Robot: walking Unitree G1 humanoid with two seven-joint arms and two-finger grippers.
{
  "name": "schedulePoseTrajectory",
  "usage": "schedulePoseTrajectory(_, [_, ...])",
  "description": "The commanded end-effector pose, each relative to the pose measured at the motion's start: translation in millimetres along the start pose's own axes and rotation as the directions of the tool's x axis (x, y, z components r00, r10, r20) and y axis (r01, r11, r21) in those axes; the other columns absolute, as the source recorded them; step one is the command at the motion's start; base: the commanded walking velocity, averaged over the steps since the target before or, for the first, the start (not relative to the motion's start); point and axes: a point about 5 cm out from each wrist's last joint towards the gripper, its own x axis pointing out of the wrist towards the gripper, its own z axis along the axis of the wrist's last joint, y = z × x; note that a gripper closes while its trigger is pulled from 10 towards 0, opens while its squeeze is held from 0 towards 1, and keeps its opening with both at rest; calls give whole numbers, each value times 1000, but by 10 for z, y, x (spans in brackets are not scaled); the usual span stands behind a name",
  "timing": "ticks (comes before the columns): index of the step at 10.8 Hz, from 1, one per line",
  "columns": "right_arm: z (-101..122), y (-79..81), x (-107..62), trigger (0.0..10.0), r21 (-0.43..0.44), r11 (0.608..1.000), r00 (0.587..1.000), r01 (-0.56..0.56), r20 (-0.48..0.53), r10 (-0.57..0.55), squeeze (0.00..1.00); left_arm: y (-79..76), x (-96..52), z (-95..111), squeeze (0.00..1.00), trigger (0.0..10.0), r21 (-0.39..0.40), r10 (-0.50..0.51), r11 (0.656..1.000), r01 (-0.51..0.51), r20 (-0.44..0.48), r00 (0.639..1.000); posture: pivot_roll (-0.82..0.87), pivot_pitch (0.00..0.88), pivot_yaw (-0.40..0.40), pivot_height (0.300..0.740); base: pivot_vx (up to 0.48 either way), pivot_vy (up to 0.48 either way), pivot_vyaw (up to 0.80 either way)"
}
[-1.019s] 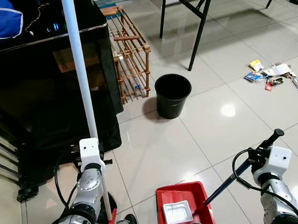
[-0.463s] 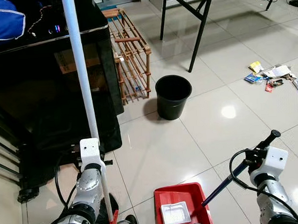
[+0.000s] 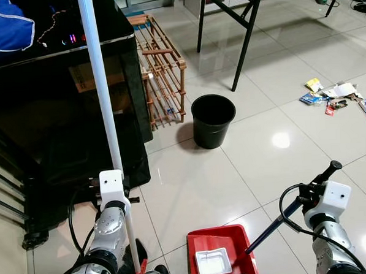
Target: Sweep floor
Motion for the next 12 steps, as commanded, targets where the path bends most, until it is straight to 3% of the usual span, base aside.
schedulePoseTrajectory(1, [-110, -29, -64, 10000, 7, 1000, 999, 11, -35, -10, 0, -25, -57, -138, 0, 10000, -21, -17, 1000, 16, -54, 998, -22, 154, 13, 740, 0, 0, 0])
schedulePoseTrajectory(12, [-169, -27, -102, 10000, 15, 1000, 999, 21, -45, -20, 0, 3, -71, -164, 0, 10000, -15, -24, 1000, 23, -63, 998, -13, 202, 22, 740, 0, 0, 0])
